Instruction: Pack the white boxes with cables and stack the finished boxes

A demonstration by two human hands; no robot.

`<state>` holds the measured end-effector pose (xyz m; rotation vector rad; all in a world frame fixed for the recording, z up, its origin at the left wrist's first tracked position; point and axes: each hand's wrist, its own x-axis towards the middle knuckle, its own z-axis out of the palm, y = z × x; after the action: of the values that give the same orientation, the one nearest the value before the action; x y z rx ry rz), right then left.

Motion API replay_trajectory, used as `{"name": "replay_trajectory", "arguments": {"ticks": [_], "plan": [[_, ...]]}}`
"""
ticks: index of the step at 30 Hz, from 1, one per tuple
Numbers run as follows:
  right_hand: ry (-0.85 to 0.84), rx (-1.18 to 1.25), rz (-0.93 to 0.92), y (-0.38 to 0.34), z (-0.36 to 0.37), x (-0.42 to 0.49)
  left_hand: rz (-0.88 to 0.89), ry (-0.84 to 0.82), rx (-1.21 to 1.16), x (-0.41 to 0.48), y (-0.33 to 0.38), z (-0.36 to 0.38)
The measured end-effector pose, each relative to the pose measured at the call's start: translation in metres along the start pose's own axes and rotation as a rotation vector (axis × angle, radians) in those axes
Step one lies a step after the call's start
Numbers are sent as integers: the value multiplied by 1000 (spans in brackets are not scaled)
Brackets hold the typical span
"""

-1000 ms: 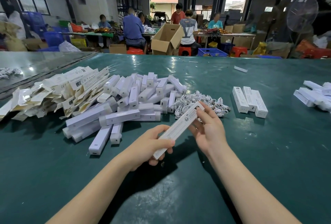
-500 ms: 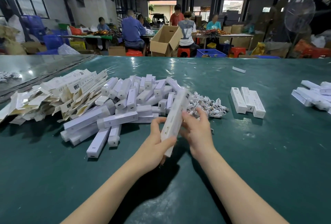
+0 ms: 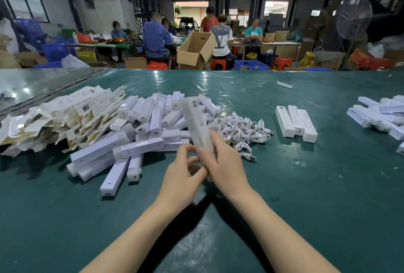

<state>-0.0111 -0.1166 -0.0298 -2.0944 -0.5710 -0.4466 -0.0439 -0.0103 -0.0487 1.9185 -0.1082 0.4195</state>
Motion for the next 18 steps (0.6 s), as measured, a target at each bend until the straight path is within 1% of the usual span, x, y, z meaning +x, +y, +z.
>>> {"name": "replay_trajectory", "arguments": {"ticks": [2,4,6,8,10,12,13,14,15,16,18], "plan": [[-125,-152,-28,2,-2,2,-45,89,-47,3,-2,-3],[-245,-319,-53,5,-8,3,-92,179,-166,7,-4,-6],[-385,-437,-86,9,-15,5,-94,265,-288,10,-6,-10],[-466,-464,-97,14,-21,7,-76,309,-338,10,-5,-12],[-500,-441,-123,19,-25,8,-71,308,-386,10,-2,-10],[-506,-311,-97,24,-28,8,-57,310,-411,11,0,-9],[-461,-197,-60,26,-28,8,-50,320,-415,11,1,-8],[-363,-81,-15,27,-29,7,-42,335,-421,12,1,-7],[-218,6,18,28,-30,8,-33,349,-417,12,1,-7],[-47,22,35,30,-30,10,-23,360,-405,12,0,-7],[254,-89,80,38,-33,15,1,381,-374,12,0,-7]]}}
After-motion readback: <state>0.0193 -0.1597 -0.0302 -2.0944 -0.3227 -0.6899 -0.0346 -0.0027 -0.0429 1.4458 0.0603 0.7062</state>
